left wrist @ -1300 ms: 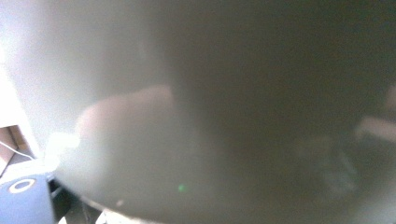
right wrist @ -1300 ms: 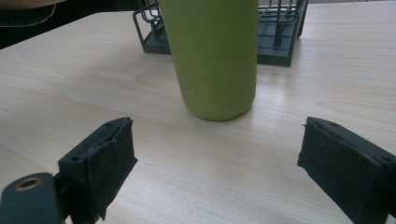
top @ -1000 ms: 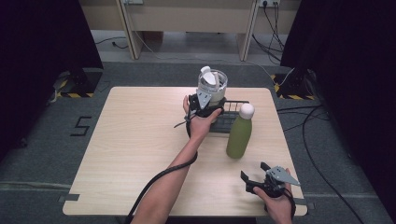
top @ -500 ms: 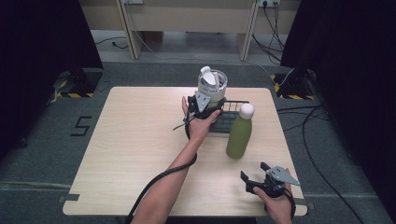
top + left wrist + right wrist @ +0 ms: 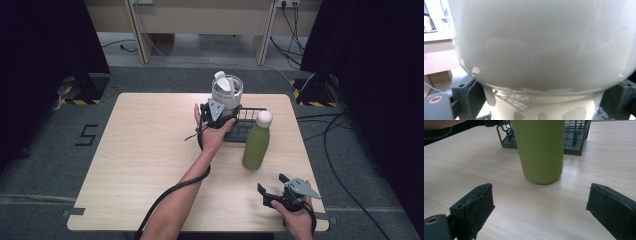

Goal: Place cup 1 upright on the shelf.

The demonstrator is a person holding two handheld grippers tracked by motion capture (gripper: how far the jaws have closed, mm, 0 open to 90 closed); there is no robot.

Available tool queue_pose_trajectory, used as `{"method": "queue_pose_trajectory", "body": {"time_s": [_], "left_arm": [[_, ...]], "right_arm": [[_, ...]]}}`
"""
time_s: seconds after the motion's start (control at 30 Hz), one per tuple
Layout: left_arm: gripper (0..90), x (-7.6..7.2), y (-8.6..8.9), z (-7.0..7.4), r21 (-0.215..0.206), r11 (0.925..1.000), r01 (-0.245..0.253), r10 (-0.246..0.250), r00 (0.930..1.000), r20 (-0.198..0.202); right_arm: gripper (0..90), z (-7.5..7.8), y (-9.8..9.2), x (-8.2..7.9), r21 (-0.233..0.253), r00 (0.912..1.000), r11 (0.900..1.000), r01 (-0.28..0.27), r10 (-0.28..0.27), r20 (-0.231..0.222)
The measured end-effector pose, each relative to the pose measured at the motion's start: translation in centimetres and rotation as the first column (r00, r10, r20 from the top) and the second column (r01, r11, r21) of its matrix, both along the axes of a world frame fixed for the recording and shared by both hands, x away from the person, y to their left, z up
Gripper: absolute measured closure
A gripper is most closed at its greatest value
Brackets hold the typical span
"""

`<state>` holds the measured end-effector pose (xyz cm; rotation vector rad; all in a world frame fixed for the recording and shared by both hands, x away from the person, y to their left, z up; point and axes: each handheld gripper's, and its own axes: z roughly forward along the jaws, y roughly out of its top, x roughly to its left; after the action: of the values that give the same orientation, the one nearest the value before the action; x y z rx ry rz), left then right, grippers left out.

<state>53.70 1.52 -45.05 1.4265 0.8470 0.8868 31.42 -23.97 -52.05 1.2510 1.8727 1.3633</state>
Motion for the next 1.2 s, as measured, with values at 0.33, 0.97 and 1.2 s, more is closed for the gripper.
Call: {"method": "queue_pose_trajectory", "body": {"time_s": [0.33,0.97,1.2], "left_arm": [[8.5,-0.3,0.1,0.0,0.002,1.0,-0.004,0.004,1.0,0.005],[8.1,-0.9,0.4,0.0,0.003,1.0,-0.006,0.006,0.9998,0.016],[8.1,-1.1,0.5,-0.2,-0.003,1.0,-0.003,0.003,0.9997,0.025]], "right_arm": [[6.8,0.0,0.0,0.0,0.003,1.0,1.0,0.0,0.0,-0.002],[6.8,0.0,0.0,0.0,0.002,1.0,1.0,-0.001,0.001,-0.003],[6.8,0.0,0.0,0.0,0.001,1.0,1.0,-0.001,0.001,-0.003]]}}
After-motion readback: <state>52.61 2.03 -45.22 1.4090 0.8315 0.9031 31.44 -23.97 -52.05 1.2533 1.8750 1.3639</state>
